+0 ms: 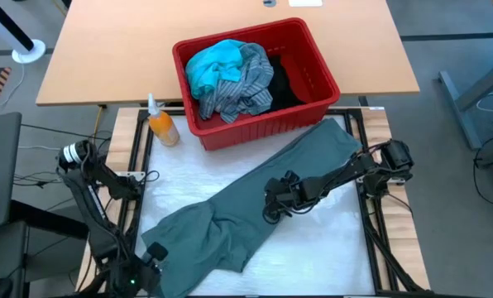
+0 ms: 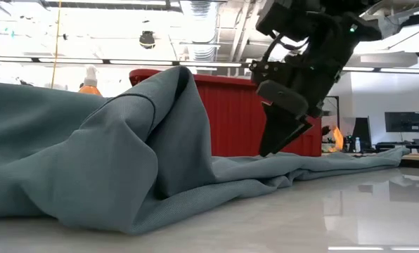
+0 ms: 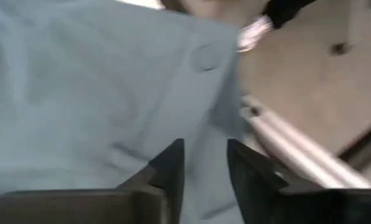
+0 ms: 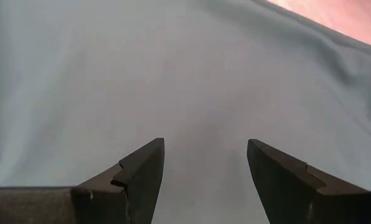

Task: Fold Laundry from Bin
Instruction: Fold the dark blue pants

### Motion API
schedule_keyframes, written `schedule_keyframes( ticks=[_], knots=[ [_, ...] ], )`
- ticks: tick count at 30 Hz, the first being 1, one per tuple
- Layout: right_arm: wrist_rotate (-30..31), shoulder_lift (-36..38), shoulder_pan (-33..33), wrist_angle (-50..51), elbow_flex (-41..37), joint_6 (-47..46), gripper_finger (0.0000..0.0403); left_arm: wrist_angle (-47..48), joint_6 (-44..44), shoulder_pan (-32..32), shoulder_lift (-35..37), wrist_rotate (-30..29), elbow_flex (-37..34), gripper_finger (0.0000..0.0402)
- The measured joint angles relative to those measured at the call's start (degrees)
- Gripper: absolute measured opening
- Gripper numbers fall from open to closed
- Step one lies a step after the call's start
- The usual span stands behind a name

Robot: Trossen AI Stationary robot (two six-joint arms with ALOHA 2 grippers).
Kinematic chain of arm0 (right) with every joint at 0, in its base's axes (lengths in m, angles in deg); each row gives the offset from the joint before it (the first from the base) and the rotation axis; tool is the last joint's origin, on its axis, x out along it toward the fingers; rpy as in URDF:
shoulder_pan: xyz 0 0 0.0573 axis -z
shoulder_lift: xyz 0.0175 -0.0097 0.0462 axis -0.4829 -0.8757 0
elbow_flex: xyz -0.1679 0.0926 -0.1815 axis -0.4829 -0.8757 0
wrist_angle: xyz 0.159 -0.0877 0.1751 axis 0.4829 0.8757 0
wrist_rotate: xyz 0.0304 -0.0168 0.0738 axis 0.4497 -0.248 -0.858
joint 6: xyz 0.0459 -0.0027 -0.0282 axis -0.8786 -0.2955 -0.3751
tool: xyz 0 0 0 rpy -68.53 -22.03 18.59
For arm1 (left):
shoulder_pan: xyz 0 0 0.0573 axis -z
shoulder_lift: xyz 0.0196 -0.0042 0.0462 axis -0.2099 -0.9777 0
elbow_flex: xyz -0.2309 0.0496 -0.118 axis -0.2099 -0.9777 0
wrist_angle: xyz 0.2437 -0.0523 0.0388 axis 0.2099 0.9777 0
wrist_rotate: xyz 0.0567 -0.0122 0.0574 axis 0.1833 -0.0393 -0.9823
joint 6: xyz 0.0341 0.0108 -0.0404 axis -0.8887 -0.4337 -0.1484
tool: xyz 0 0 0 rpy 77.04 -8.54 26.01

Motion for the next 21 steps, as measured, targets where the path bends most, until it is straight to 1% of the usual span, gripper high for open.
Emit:
schedule_keyframes(
  ticks=[3, 6, 9, 11, 13, 16, 19, 21],
  knots=[
    [0.0, 0.0, 0.9, -0.4, 0.0, 0.0, 0.0258, 0.9, -5.3, 0.0, -1.6, -3.9, 0.0, 0.0155],
    [0.0, 0.0, 1.4, -1.0, 0.0, 0.0, 0.0258, 0.9, -11.1, 0.0, -4.0, -3.7, 0.0, 0.0194],
    [0.0, 0.0, 1.4, -1.6, 0.0, 0.0, 0.0258, 1.9, -14.7, 0.4, -7.3, -2.4, 0.0, 0.0221],
    [0.0, 0.0, 1.2, -1.9, 0.0, 0.0, 0.0258, 2.3, -16.7, 0.9, -8.7, -4.5, 0.0, 0.0229],
    [-0.1, 0.0, 1.2, -1.9, 0.0, 0.2, 0.0258, 2.3, -18.5, 1.4, -9.5, -7.3, 0.0, 0.0231],
    [-0.1, 0.0, 1.2, -1.7, 0.0, 0.2, 0.0258, 1.9, -19.9, 1.5, -9.6, -8.2, -0.6, 0.0222],
    [-0.1, 0.0, 1.3, -0.6, 0.0, 0.0, 0.0258, 2.1, -17.4, 1.5, -9.6, -7.8, -2.3, 0.0187],
    [-0.1, 0.0, 1.4, 0.6, 0.0, -0.8, 0.0258, 2.0, -15.0, 1.5, -9.6, -7.5, -3.9, 0.0147]
  ],
)
